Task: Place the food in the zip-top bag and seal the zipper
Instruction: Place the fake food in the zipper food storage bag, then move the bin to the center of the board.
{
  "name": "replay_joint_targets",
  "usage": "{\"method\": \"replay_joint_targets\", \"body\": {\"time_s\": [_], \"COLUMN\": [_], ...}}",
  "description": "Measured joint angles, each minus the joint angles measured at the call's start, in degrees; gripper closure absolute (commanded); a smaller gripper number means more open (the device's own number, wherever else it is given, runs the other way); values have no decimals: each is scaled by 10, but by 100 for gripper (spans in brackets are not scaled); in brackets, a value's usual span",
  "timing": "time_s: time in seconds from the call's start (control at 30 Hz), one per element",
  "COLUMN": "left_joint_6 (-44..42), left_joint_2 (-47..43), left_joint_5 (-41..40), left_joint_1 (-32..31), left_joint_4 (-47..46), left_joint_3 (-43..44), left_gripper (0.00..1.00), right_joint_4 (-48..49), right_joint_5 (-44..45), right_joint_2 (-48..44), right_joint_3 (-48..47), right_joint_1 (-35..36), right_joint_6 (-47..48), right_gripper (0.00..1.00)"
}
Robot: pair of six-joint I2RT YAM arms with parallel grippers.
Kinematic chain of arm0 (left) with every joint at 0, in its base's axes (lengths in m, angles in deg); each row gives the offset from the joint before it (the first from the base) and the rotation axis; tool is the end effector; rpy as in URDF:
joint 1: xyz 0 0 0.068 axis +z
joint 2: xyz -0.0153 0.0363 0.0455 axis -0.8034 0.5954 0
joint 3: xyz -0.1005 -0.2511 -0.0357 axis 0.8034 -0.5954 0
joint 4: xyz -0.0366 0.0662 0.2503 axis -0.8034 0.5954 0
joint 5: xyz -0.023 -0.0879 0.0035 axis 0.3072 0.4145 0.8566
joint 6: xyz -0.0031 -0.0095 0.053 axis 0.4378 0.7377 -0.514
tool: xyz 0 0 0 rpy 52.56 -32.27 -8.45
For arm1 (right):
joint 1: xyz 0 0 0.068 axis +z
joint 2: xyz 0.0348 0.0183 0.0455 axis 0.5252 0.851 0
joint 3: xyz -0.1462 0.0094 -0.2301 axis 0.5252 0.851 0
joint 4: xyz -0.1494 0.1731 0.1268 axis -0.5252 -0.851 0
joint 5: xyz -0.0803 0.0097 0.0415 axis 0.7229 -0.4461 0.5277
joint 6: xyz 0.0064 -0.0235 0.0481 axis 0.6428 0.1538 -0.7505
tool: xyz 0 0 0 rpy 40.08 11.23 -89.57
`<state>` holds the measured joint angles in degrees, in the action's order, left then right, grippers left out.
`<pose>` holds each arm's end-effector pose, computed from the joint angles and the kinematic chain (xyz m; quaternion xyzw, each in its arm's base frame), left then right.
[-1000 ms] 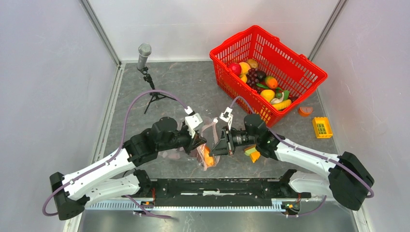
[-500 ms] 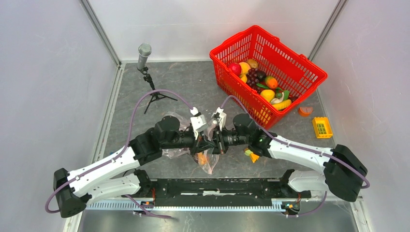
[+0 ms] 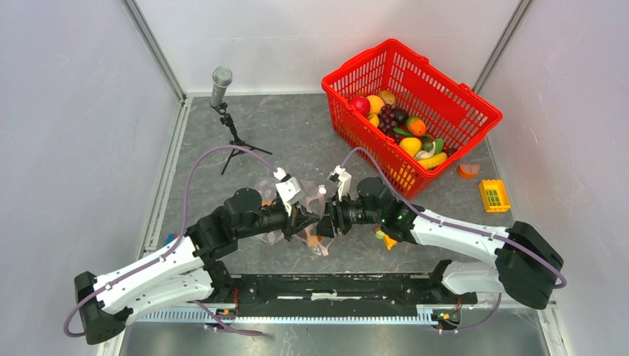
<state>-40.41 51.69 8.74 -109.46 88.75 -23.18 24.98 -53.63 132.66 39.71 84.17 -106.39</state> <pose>0.0963 -0.1579 0.3041 0.3861 0.6885 -0.4022 0.4638 0.1504 0.2213 0.2221 -0.2337 0.7997 0.4982 0.2400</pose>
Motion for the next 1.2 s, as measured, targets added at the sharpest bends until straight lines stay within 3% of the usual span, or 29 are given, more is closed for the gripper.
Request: {"method": "replay_joint_targets", "body": {"time_s": [0.3,0.5,0.6,0.77,0.97,1.07,1.2], "left_joint_6": [9,14,15,20,27,32,34], "left_joint_2": [-44,-50,-24,43,70,78,84], "left_joint_5": [-110,-122,-119,-122,-125,-126,-138], "left_joint_1": [0,0,0,0,0,0,0], "left_joint_4": [31,36,49,99,142,155,162], "left_joint_3": [-18,-29,-23,14,50,63,70], "left_gripper": [98,98,98,98,98,98,98], "right_joint_4": [-33,-91,-102,-137,-233,-248,-270], "right_joint_5": [32,99,162,343,522,529,489], "right_joint_2": [-105,-181,-236,-309,-195,-126,-55], "right_joint_3": [-1,-10,-10,-38,-242,-311,-330], "right_joint_1": [0,0,0,0,-28,-102,-233], "right_joint_6": [23,54,73,145,249,283,301], "right_gripper": [37,37,31,33,33,32,20]}}
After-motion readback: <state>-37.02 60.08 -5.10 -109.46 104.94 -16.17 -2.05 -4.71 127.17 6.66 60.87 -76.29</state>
